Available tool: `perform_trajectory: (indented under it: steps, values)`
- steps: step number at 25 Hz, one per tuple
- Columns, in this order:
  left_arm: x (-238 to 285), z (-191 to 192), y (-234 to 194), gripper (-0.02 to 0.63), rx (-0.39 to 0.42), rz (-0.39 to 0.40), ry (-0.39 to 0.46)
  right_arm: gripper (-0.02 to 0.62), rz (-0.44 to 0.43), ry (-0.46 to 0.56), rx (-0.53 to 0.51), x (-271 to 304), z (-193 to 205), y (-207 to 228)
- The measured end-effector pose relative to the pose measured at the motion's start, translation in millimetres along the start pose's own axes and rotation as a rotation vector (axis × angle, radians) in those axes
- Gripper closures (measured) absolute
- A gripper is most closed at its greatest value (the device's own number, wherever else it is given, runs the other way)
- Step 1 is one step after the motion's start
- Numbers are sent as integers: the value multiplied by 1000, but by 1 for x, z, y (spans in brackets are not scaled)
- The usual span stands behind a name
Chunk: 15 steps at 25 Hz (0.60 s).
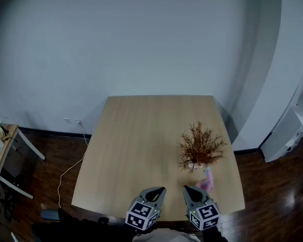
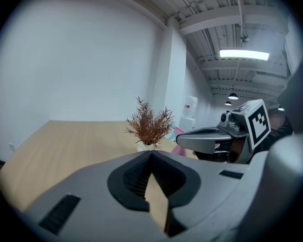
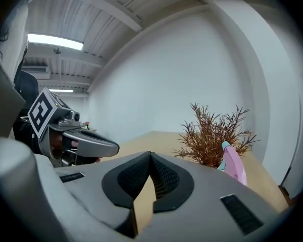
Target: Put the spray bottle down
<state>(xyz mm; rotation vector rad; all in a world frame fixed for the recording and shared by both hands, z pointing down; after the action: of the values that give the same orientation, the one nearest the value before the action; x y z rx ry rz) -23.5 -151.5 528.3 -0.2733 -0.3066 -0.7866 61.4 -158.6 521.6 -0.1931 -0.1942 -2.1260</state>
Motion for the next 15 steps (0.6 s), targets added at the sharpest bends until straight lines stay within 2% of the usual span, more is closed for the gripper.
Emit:
perform_trajectory:
  steps: [9,15]
  values:
    - [-1,-3,-4,600,7,2,3,595,-51,6,-6,8,-6,-10]
    - [-2,-5,-6,600,11,1,1,595,-50,5,-22,9,-8,-11]
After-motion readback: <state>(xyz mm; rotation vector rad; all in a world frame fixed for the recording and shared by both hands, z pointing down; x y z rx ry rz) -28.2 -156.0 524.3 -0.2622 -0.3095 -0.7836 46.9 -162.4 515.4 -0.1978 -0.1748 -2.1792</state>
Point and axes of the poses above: the fingertips, and each gripper's own axes: x forward along the fingers, y to its right, z out of its underside, the point moved 1 cm from there along -x, backward along the fingers
